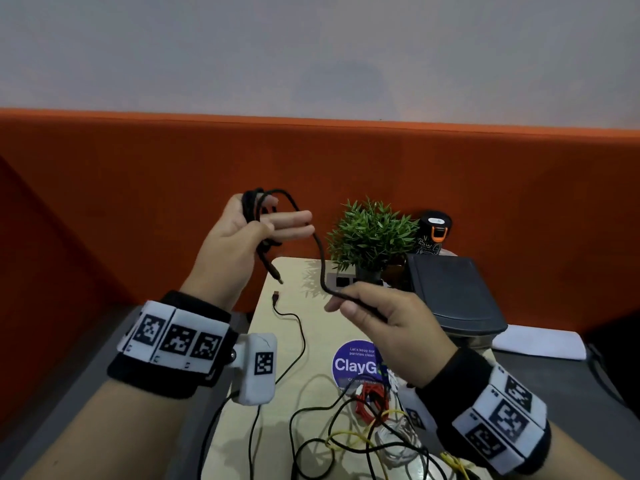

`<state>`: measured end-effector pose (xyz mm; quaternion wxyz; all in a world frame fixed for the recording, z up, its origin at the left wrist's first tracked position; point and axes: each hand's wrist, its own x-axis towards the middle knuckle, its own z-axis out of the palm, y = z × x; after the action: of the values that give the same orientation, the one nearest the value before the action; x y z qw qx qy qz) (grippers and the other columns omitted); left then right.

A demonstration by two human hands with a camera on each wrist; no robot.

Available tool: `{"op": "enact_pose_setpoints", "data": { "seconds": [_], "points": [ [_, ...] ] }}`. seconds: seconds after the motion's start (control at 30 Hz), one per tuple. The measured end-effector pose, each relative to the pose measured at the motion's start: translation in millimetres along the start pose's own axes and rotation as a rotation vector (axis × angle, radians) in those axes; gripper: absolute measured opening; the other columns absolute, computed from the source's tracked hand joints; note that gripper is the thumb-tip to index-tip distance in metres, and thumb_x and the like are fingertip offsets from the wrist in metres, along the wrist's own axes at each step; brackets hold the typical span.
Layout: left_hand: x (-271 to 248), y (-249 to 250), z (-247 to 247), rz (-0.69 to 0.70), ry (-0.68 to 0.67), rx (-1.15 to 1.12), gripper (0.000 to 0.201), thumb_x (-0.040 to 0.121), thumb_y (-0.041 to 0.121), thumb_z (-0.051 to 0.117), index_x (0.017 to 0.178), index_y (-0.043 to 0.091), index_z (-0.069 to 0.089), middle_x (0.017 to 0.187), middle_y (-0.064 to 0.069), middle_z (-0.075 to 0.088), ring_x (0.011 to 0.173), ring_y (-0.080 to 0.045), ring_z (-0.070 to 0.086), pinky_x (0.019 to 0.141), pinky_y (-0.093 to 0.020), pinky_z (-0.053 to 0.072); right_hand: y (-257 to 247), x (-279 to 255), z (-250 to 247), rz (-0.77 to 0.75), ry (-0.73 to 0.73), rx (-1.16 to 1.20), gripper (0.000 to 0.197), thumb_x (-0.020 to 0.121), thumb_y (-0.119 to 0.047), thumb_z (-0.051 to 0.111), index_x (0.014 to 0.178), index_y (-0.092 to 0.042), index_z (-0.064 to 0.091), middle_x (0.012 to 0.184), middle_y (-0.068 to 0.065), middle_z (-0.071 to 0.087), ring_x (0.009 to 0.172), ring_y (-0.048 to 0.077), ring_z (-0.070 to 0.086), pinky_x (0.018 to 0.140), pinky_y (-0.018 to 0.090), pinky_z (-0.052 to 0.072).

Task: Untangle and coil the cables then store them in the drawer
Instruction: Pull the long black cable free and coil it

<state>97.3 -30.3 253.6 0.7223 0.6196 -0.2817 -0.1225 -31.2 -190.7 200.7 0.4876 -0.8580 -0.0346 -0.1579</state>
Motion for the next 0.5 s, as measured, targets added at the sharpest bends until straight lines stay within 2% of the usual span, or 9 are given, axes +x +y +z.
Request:
{"op": "enact_pose_setpoints", "data": {
  "seconds": [0.1, 0.2, 0.23, 0.3, 0.37, 0.4, 0.47, 0.5],
  "points": [
    [2, 1, 1, -0.012, -0.004, 0.099, 0.030, 0.095, -0.011, 0.025, 0.118, 0.004, 0.037, 0.104, -0.013, 0.072, 0.098, -0.024, 0.069, 0.094, -0.033, 0.045, 1, -5, 6, 0.005, -0.053, 0.030, 0.019, 0.093, -0.023, 0.054, 0.096, -0.030, 0.072, 0.098, -0.023, 0.068, 0.101, -0.005, 0.060, 0.083, 0.010, 0.044],
    [0, -1, 3, -0.062, 0.031, -0.038, 0.024, 0.099, -0.002, 0.028, 0.117, 0.003, 0.043, 0.101, -0.013, 0.072, 0.094, -0.027, 0.070, 0.091, -0.033, 0.050, -1, -5, 11, 0.046, -0.069, 0.053, 0.024, 0.095, -0.017, 0.053, 0.100, -0.034, 0.070, 0.099, -0.024, 0.068, 0.103, -0.009, 0.058, 0.085, 0.007, 0.042],
    [0, -1, 3, -0.084, 0.040, -0.107, 0.023, 0.100, 0.001, 0.028, 0.113, 0.004, 0.047, 0.100, -0.014, 0.073, 0.090, -0.026, 0.071, 0.087, -0.031, 0.053, 0, -3, 12, 0.071, -0.040, 0.071, 0.025, 0.096, -0.017, 0.052, 0.099, -0.035, 0.070, 0.095, -0.026, 0.068, 0.098, -0.011, 0.058, 0.082, 0.006, 0.042],
    [-2, -1, 4, -0.126, 0.056, -0.221, 0.026, 0.100, 0.003, 0.028, 0.105, 0.005, 0.053, 0.095, -0.014, 0.073, 0.077, -0.022, 0.072, 0.074, -0.027, 0.057, 2, 2, 10, 0.149, 0.032, 0.141, 0.023, 0.098, -0.017, 0.049, 0.097, -0.026, 0.070, 0.072, -0.030, 0.064, 0.075, -0.015, 0.056, 0.066, 0.006, 0.039],
    [-3, 0, 6, -0.161, 0.074, -0.312, 0.030, 0.099, 0.003, 0.026, 0.101, 0.004, 0.056, 0.089, -0.013, 0.074, 0.064, -0.015, 0.069, 0.063, -0.023, 0.056, 6, 7, 6, 0.228, 0.062, 0.170, 0.026, 0.100, -0.016, 0.045, 0.095, -0.015, 0.070, 0.050, -0.028, 0.053, 0.054, -0.011, 0.049, 0.052, 0.009, 0.033],
    [-3, 0, 6, -0.171, 0.079, -0.373, 0.031, 0.099, 0.003, 0.026, 0.100, 0.004, 0.057, 0.087, -0.012, 0.074, 0.061, -0.013, 0.068, 0.061, -0.022, 0.056, 8, 8, 6, 0.260, 0.055, 0.167, 0.027, 0.100, -0.017, 0.044, 0.093, -0.012, 0.070, 0.045, -0.025, 0.048, 0.048, -0.007, 0.046, 0.049, 0.010, 0.030],
    [-2, 2, 5, -0.179, 0.078, -0.533, 0.033, 0.098, 0.004, 0.025, 0.101, 0.003, 0.058, 0.088, -0.011, 0.074, 0.062, -0.011, 0.069, 0.060, -0.021, 0.056, 10, 7, 7, 0.299, 0.008, 0.161, 0.028, 0.100, -0.017, 0.044, 0.091, -0.009, 0.069, 0.041, -0.022, 0.043, 0.044, -0.003, 0.042, 0.048, 0.011, 0.028],
    [-2, 3, 5, -0.173, 0.066, -0.617, 0.033, 0.097, 0.003, 0.025, 0.103, 0.002, 0.057, 0.092, -0.012, 0.074, 0.070, -0.012, 0.071, 0.065, -0.022, 0.057, 10, 5, 9, 0.304, -0.025, 0.154, 0.029, 0.100, -0.017, 0.044, 0.090, -0.009, 0.069, 0.042, -0.022, 0.044, 0.045, -0.004, 0.043, 0.048, 0.011, 0.029]
  ]
}}
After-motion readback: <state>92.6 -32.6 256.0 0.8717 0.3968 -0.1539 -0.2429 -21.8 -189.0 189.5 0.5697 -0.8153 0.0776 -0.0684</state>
